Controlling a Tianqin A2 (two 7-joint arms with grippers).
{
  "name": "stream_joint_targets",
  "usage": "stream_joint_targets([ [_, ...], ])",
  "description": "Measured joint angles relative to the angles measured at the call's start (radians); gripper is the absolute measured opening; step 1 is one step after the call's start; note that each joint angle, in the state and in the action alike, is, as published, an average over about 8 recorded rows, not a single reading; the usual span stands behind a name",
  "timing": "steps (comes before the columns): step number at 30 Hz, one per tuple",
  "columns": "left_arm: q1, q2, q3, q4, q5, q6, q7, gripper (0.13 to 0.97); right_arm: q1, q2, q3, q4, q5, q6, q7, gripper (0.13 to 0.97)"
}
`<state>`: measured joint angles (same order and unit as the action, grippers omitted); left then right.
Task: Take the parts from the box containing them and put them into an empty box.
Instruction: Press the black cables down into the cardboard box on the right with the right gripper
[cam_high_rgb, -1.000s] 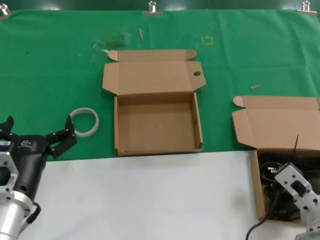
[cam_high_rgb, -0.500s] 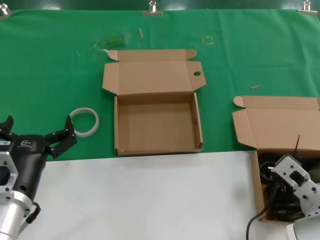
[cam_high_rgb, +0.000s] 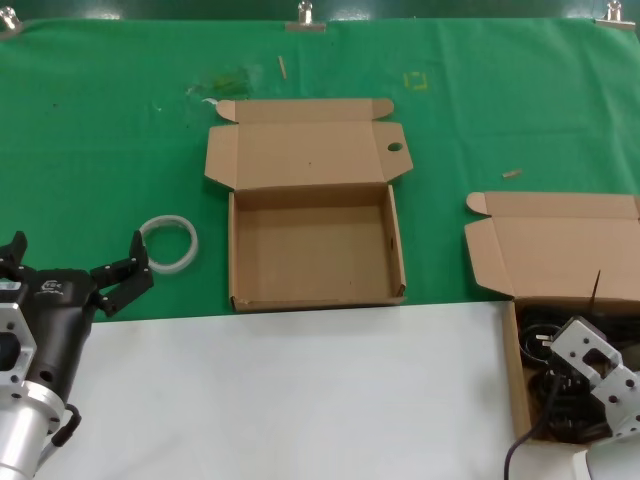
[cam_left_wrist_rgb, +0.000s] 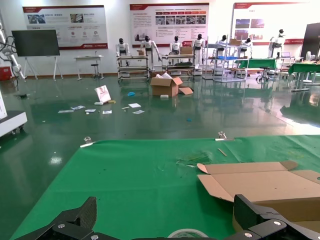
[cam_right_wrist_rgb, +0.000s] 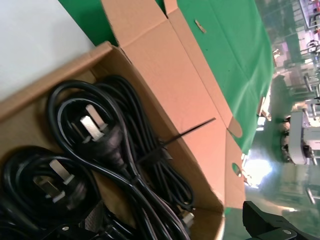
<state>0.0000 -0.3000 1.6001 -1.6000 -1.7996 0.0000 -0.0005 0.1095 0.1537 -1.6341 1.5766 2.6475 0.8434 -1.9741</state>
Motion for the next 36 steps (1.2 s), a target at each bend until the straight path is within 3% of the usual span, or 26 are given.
stream_joint_targets([
  [27,0.000,0.000,0.000,0.000,0.000,0.000,0.000,0.966,0.030,0.000,0.021,-0.053,-0.009,-0.032,-0.031,0.966],
  [36,0.000,0.000,0.000,0.000,0.000,0.000,0.000,0.966,0.033,0.000,0.023,-0.064,0.016,-0.041,-0.041,0.931],
])
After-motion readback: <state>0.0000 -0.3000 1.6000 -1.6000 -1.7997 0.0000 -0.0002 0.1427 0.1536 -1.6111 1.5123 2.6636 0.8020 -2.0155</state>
